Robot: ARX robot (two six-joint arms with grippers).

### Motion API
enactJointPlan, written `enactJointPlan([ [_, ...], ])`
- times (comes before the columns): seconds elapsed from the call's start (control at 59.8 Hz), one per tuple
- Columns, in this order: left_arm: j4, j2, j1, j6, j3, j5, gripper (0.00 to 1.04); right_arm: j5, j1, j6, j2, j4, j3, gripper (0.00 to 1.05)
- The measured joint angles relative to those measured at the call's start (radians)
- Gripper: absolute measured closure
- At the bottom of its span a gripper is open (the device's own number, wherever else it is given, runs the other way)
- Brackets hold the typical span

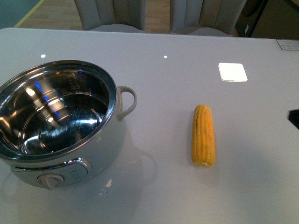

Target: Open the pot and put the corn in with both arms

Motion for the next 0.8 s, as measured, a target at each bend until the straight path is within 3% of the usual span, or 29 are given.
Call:
enactJointPlan([
  [0.1,0.000,0.000,0.000,0.000,0.000,0.000,0.06,-0.018,0.032,-0.026,0.182,0.104,0.068,0.09],
  [0.318,0.000,0.000,0.000,0.002,0.000,0.000,0.07,0.026,0.069,-0.108,0.614,0.340,0.224,0.09],
  [0.803,0.000,0.000,0.000,0.002,0.000,0.000,0.07,0.011,0.064,-0.120,1.050,0.349,0.465,0.09],
])
